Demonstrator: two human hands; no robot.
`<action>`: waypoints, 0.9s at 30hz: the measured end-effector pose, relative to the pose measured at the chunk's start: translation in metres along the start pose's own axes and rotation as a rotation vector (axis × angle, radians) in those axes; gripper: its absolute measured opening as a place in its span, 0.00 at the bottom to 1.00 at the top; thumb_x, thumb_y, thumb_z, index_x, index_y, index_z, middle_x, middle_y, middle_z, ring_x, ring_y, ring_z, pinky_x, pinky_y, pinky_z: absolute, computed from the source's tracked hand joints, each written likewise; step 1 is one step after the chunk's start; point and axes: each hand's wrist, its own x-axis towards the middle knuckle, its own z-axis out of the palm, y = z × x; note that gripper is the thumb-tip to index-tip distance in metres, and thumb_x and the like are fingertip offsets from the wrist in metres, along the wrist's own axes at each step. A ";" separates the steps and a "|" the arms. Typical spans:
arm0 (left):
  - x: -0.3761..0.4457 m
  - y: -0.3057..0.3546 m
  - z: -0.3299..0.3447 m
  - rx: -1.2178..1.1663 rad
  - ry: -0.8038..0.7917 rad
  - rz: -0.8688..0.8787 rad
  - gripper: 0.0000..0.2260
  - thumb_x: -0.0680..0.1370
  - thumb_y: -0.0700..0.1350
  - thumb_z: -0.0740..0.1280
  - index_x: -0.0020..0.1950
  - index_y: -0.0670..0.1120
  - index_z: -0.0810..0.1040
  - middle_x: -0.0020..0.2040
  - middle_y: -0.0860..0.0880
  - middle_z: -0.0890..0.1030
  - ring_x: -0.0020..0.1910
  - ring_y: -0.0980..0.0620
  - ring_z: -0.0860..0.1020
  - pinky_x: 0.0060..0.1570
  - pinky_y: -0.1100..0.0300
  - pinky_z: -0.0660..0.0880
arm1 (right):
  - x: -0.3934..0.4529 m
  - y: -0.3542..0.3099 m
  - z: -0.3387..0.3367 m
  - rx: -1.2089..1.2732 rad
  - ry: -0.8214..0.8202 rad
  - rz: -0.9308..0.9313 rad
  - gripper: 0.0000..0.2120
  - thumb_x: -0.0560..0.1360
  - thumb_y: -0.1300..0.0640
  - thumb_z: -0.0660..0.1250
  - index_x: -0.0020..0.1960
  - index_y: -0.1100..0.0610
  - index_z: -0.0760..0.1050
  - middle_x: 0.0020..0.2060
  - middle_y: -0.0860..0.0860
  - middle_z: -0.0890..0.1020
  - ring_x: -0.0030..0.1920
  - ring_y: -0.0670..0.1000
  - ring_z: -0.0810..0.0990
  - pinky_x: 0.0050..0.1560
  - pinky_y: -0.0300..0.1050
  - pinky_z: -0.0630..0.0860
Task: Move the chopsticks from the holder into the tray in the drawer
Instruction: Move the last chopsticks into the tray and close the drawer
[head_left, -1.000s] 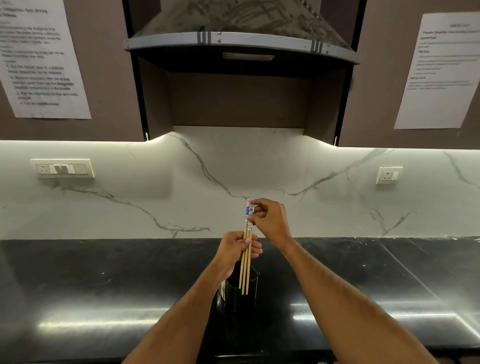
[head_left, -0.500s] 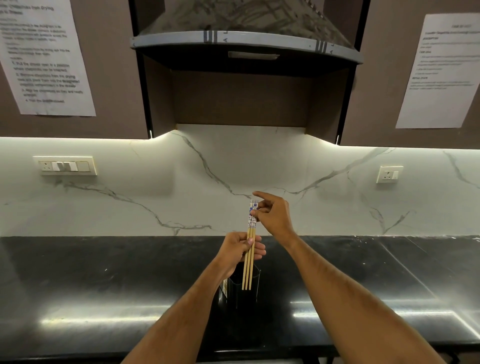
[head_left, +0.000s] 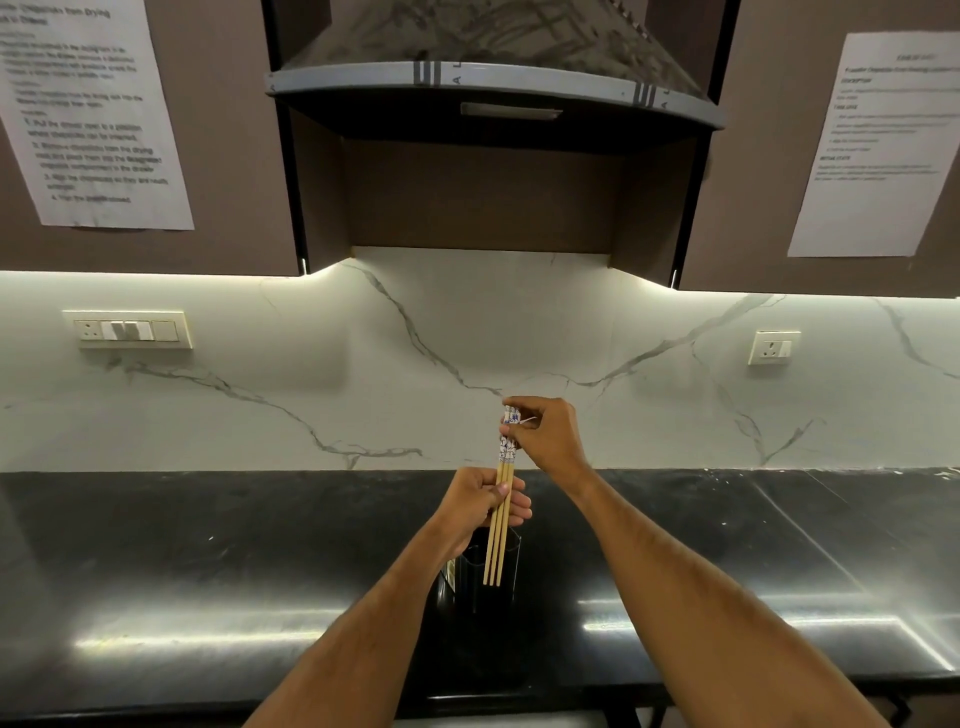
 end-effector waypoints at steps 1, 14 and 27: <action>-0.001 -0.001 0.000 0.004 0.001 0.001 0.10 0.85 0.36 0.59 0.58 0.37 0.80 0.48 0.38 0.86 0.48 0.42 0.87 0.55 0.47 0.83 | -0.001 0.000 0.001 0.002 0.002 0.009 0.19 0.71 0.66 0.77 0.61 0.60 0.82 0.47 0.52 0.87 0.41 0.46 0.87 0.50 0.46 0.85; -0.016 -0.011 -0.015 0.040 0.138 -0.008 0.07 0.81 0.37 0.68 0.56 0.37 0.83 0.44 0.41 0.87 0.44 0.45 0.87 0.51 0.49 0.84 | -0.021 0.001 0.004 0.216 0.156 0.258 0.19 0.70 0.69 0.77 0.60 0.62 0.82 0.44 0.56 0.87 0.41 0.52 0.88 0.48 0.53 0.86; -0.038 -0.045 -0.026 0.395 0.110 -0.040 0.06 0.78 0.39 0.72 0.54 0.40 0.84 0.40 0.44 0.87 0.39 0.50 0.87 0.46 0.53 0.85 | -0.084 0.012 0.013 -0.170 0.153 0.164 0.21 0.73 0.59 0.76 0.65 0.59 0.78 0.57 0.50 0.82 0.52 0.46 0.81 0.59 0.43 0.79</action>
